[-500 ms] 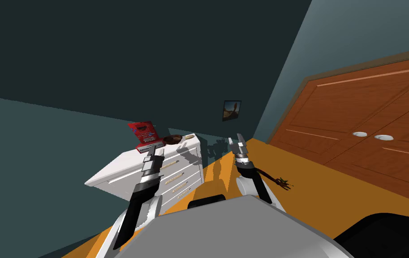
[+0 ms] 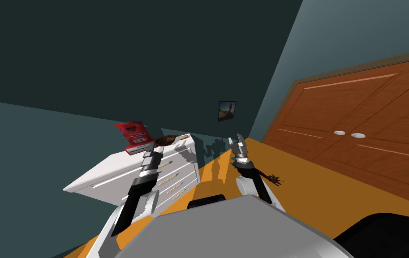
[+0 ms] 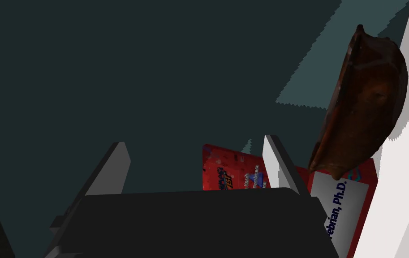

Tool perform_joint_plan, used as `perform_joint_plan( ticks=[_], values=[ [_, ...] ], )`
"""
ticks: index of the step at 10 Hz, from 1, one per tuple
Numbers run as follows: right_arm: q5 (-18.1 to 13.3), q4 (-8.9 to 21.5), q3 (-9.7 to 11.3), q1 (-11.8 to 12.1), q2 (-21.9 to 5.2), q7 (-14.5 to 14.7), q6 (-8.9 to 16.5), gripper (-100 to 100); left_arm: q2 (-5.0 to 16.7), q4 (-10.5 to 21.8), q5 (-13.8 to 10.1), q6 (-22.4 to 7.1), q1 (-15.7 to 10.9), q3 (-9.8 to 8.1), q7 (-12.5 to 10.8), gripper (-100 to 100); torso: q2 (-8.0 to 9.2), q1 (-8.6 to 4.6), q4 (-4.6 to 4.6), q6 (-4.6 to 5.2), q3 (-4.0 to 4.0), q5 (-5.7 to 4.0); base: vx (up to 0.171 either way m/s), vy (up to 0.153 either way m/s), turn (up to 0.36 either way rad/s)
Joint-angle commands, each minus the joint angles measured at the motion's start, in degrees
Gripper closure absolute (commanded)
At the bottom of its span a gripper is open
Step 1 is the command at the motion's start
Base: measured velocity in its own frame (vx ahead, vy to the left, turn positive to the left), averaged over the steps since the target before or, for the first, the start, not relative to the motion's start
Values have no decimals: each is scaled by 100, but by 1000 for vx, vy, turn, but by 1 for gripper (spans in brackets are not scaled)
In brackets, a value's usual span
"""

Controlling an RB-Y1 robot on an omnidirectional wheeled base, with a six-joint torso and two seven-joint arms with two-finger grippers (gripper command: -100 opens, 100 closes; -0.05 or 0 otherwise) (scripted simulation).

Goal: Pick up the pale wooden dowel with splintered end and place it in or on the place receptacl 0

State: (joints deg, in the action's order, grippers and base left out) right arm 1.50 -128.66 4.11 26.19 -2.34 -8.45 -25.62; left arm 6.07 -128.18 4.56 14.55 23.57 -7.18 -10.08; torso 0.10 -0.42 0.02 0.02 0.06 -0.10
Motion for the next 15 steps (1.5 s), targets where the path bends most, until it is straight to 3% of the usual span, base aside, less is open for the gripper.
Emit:
perform_joint_plan(
  ticks=[1,4,7,8,11,12,13,14,15],
  values=[
    [0,0,0,0,0,0,0,0,116,12,-22,-286,-239,-169,-28,-100,0,0,0,0,0,0,-20,-132,-129],
    [0,0,0,0,0,0,0,0,179,25,-35,-599,-416,-290,-43,-100,-3,0,-1,0,-2,0,-15,-98,-59],
    [0,0,0,1,0,0,0,0,300,60,-63,-1101,-808,-558,-76,-100,-5,7,-1,-3,-3,1,-12,-108,-88],
    [0,0,0,0,0,0,0,0,300,60,-63,-1160,-808,-558,-76,-100,-3,-8,-1,0,-2,-1,-13,-109,-54],
    [0,0,-1,1,0,0,0,0,415,117,-94,-1692,-1238,-849,-109,-100,-2,9,-1,-3,-2,1,-17,-106,-106],
    [0,0,0,0,0,0,0,0,415,117,-94,-1803,-1238,-849,-109,-100,3,0,0,0,1,0,-20,-101,-47],
    [0,0,-1,1,0,0,0,0,472,157,-109,-2014,-1464,-999,-124,-100,2,4,0,-4,1,0,-9,-115,-101],
    [0,0,0,0,0,0,0,0,472,157,-109,-2151,-1464,-999,-124,-100,-1,0,0,-1,-1,0,-8,-104,-66],
    [0,0,0,1,0,0,0,0,531,203,-125,-2328,-1696,-1151,-138,-100,-2,3,-1,-3,-1,0,-11,-128,-103]
  ],
)
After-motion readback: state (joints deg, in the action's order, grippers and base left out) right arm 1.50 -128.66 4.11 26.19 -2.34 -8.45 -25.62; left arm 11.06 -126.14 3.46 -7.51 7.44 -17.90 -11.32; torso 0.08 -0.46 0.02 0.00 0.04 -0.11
